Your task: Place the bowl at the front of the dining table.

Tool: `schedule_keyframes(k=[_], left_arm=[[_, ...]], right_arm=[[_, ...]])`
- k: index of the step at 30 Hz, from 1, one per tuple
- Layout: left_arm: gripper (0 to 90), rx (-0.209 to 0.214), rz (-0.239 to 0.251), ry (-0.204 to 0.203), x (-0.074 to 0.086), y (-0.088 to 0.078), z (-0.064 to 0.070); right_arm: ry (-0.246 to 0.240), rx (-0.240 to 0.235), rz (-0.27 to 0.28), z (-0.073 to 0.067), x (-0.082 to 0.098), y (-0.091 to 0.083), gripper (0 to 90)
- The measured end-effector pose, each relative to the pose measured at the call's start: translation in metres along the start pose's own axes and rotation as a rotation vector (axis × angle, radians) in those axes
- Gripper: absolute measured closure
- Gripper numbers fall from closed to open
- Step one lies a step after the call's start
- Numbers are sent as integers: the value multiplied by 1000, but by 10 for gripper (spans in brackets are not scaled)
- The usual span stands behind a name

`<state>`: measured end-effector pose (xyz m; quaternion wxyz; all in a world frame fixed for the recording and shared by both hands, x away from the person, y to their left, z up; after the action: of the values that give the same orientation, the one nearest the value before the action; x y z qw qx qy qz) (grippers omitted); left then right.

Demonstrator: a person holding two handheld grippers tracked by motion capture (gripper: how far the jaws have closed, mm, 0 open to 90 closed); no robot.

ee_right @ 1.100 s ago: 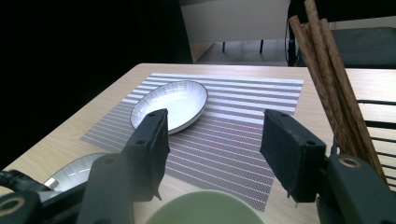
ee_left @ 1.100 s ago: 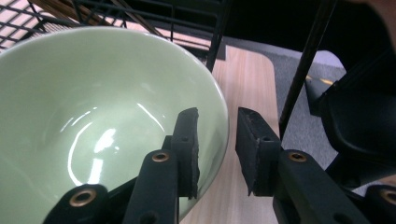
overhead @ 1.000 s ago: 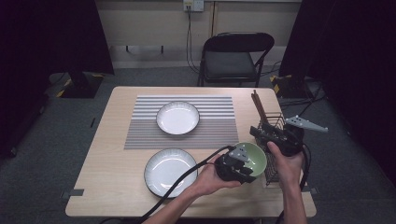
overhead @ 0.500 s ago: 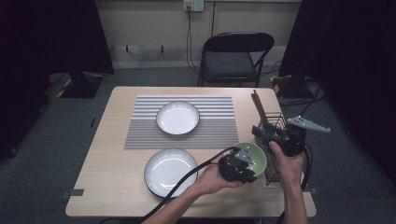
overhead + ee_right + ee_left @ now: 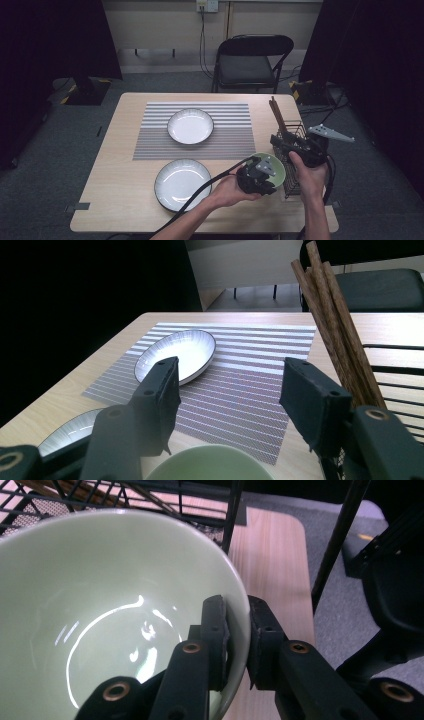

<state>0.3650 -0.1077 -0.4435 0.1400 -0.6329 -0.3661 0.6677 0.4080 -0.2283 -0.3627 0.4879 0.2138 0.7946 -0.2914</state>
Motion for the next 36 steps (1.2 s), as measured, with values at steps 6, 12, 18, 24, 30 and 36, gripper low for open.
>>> schedule_keyframes(k=[6, 12, 18, 24, 30, 36], left_arm=[[822, 37, 22, -65, -4, -2, -4], [825, 53, 36, -82, -5, -3, -5], [833, 94, 69, -155, -8, -6, -9], [834, 144, 84, -214, -9, -9, -15], [837, 179, 97, -254, -11, -11, -19], [840, 240, 108, -311, -11, -16, -26]], right_arm=[[7, 4, 5, 2, 1, -2, 407], [8, 7, 9, 2, 0, -3, 407], [6, 9, 9, 2, 0, -3, 407], [4, 12, 15, 2, 0, -4, 407], [2, 14, 16, 2, 0, -4, 406], [5, 15, 16, 3, 0, -4, 403]])
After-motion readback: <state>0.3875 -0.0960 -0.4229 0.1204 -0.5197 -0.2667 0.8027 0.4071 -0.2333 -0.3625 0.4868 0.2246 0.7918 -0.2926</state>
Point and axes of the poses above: each handheld gripper's, and its own axes: y roughly forward along the jaws, x roughly out of its underside, z roughly to its right, the point moved 5 cm from there along y, roughly forward along the jaws, and after that the axes turned 15 degrees about -x, right-handed, at the moved point
